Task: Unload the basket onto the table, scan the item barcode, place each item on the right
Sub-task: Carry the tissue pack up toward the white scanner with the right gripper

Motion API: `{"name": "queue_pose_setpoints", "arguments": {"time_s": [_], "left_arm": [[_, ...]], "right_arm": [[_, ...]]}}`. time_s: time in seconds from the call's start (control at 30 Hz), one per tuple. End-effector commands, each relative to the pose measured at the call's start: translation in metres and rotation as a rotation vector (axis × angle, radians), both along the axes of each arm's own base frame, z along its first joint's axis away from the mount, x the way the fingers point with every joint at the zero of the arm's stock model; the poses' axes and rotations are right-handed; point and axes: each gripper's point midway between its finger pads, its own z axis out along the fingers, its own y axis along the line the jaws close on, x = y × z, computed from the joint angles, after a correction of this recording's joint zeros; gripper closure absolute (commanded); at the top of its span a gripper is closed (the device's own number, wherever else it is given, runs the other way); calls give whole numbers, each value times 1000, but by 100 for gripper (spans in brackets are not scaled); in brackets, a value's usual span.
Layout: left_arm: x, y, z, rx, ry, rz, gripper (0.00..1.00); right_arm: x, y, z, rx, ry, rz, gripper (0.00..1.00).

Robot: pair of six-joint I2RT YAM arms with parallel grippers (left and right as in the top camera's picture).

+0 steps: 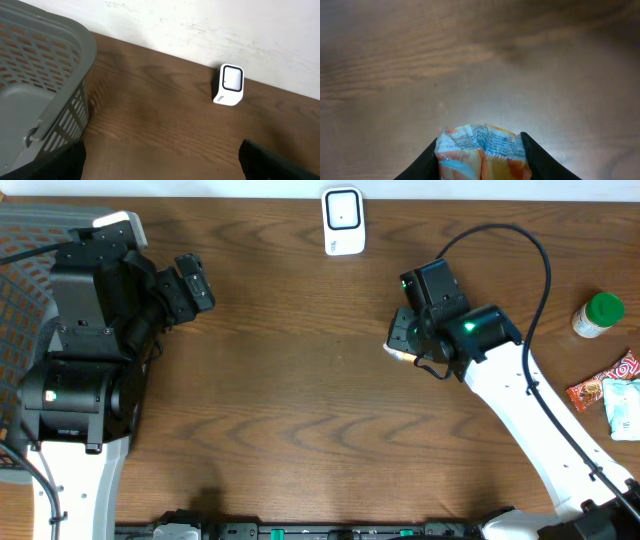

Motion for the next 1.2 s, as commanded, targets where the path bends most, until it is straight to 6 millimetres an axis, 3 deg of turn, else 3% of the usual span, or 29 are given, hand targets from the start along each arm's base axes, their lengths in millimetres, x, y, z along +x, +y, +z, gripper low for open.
{"name": "queue_pose_setpoints", "arguments": {"time_s": [0.0, 0.6, 0.97, 1.17], "left_arm": [[0, 4, 5, 13, -12, 11, 2], [0, 4, 5, 13, -12, 11, 2], [0, 4, 5, 13, -12, 11, 2], [0, 4, 5, 13, -12, 11, 2]], "right_arm": [[11, -10, 11, -65, -77, 32, 62], [78, -13, 67, -225, -452, 112, 62], [113, -36, 75, -266, -542, 85, 64], [139, -49, 64, -263, -569, 47, 64]]}}
